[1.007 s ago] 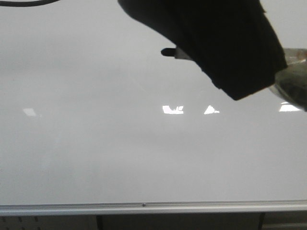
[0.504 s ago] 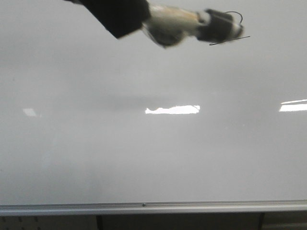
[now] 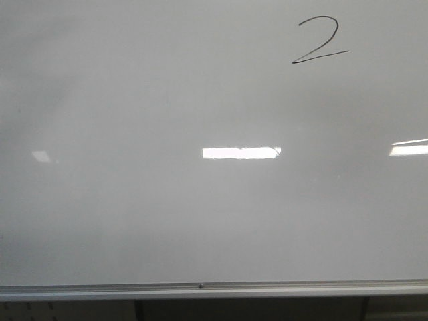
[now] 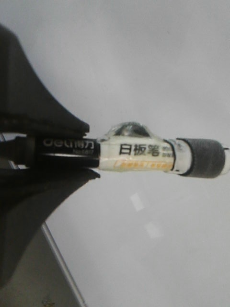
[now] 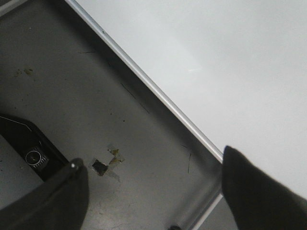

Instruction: Write number 2 on whiteboard

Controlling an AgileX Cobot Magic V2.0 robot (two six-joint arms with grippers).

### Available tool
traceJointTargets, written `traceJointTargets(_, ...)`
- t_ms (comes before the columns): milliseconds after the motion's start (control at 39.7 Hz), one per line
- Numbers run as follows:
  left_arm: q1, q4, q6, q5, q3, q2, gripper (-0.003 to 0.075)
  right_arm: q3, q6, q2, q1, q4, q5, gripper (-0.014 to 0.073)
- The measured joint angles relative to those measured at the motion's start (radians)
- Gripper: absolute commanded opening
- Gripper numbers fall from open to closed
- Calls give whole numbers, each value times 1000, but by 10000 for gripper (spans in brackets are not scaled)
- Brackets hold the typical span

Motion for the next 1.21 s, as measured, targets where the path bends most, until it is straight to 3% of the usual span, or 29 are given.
traceJointTargets(252,236,-159,-5,-393,255,-11,-1,0,2,0,0,0,0,592)
traceJointTargets(453,268,-238,-5,-809,449,8,-1,0,6,0,0,0,0,592)
traceJointTargets(554,268,-244,-5,-945,475,63,-1,0,6,0,0,8,0,592)
traceJointTargets(932,268,-244,-5,-1296,476,302,-1,0,6,0,0,14,-2,592)
traceJointTargets(1208,268,-244,-5,-1424,451,406,3,0,6,0,0,14,-2,592)
